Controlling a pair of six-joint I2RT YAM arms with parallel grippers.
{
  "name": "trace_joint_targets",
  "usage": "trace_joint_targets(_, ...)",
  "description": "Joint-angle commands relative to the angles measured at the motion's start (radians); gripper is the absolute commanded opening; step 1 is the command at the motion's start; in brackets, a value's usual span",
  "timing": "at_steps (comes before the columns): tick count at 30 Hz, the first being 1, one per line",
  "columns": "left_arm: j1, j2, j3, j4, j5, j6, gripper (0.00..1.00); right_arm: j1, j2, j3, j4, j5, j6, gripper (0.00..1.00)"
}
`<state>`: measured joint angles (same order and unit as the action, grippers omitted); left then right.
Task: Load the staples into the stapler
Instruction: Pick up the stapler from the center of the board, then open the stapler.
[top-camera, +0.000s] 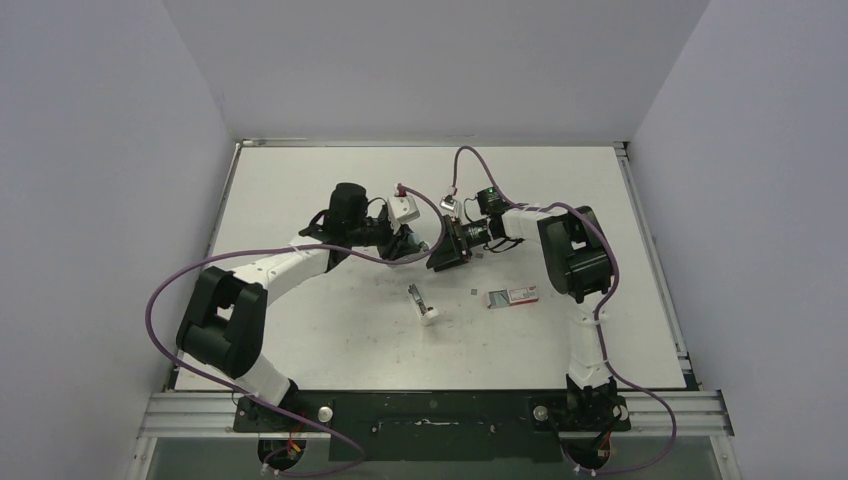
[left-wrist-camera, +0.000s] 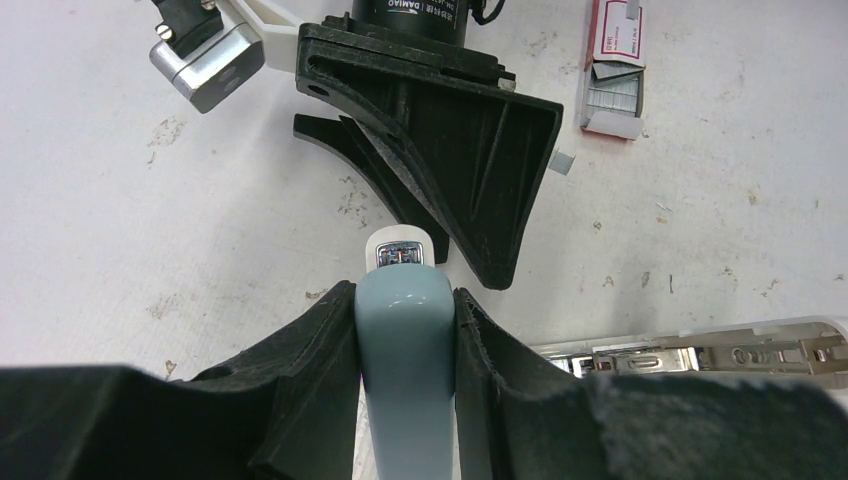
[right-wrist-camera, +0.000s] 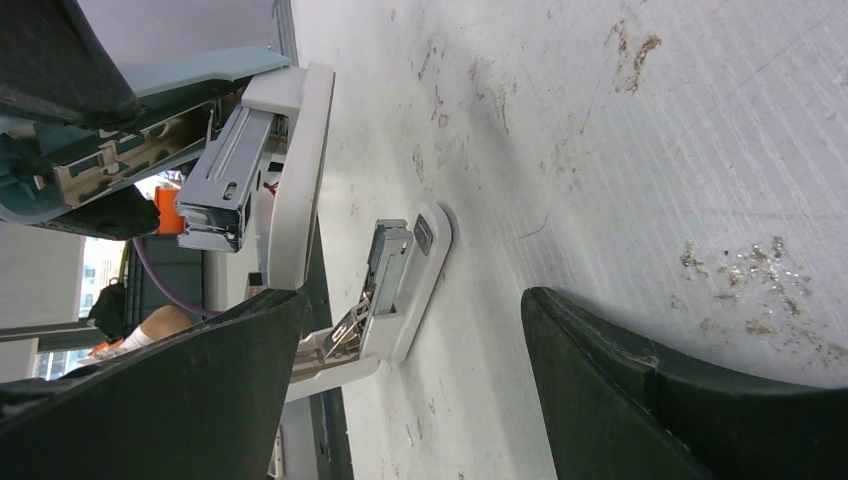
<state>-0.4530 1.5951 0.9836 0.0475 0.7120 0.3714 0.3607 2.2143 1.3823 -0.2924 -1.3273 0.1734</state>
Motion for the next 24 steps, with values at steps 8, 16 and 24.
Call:
trace_joint_targets(8, 0.014, -0.027, 0.027, 0.05, 0.03, -0.005, 0.0, -0.014, -0.122, 0.066, -0.045, 0.041, -0.087, 0.8)
trace_joint_targets(16, 0.046, -0.065, 0.037, 0.05, 0.056, -0.023, 0.0, -0.015, -0.221, 0.101, -0.016, 0.152, -0.05, 0.76)
trace_joint_targets(24, 0.045, -0.091, 0.034, 0.051, 0.068, -0.034, 0.0, -0.011, -0.208, 0.083, 0.096, 0.155, 0.12, 0.81)
